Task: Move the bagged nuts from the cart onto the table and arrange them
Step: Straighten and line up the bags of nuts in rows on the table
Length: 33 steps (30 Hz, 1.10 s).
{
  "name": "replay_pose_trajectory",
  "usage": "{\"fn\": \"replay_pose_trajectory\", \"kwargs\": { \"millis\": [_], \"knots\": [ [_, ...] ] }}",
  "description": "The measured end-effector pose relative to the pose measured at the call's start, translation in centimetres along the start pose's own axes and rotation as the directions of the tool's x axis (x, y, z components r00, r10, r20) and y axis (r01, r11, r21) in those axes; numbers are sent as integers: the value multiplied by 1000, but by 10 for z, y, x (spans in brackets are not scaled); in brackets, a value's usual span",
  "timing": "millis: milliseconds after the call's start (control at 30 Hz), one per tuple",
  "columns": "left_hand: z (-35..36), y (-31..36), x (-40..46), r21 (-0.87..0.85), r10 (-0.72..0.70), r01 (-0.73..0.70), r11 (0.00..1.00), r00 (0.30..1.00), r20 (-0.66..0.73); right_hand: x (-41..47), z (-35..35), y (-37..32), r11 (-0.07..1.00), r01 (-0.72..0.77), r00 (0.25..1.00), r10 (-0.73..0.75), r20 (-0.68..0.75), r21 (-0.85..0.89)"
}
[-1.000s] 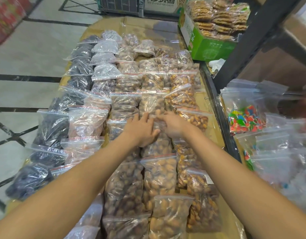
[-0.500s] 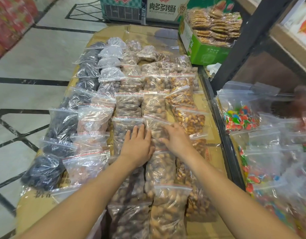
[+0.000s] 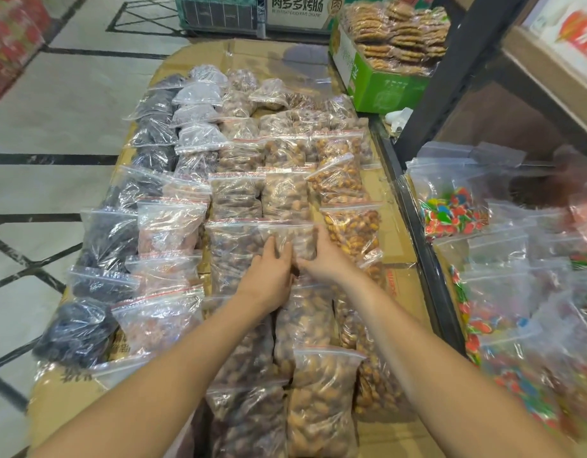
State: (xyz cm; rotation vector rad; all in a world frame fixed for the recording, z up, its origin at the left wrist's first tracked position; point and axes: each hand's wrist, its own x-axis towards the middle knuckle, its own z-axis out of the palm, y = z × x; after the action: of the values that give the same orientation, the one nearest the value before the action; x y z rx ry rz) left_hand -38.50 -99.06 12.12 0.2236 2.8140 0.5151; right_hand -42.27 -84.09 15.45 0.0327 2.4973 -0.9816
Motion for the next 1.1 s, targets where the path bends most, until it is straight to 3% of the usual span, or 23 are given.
{"fn": "replay_pose_trajectory", "kwargs": {
  "millis": [133,300,467,567,667,767,933,1100],
  "knots": [
    [-8,7,4,31,-27,27,999,999,21,7,-6,-4,986,-80,997,82,-5,149],
    [1,4,-4,39,-34,31,999,996,83,5,0,11,998,59,995,-59,-81,-3],
    [-3,-2,-5,313,14,-11,950,1000,-8,3,6,18,990,137,973,-127,-192,39],
    [2,-8,-7,349,98,-105,931,994,37,0,11,25,980,192,972,-198,-129,-59],
    [9,-7,-6,358,37,-82,930,991,131,-2,15,24,979,147,987,-154,-39,-139],
    [5,-7,1,329,22,-78,941,985,169,-9,15,22,949,200,976,-215,-38,-244],
    [5,-9,-10,356,177,-205,912,978,110,-19,10,26,865,278,959,-275,69,-419],
    [4,-5,-8,375,182,-214,902,976,119,-17,8,14,796,261,965,-232,122,-546]
  ]
}}
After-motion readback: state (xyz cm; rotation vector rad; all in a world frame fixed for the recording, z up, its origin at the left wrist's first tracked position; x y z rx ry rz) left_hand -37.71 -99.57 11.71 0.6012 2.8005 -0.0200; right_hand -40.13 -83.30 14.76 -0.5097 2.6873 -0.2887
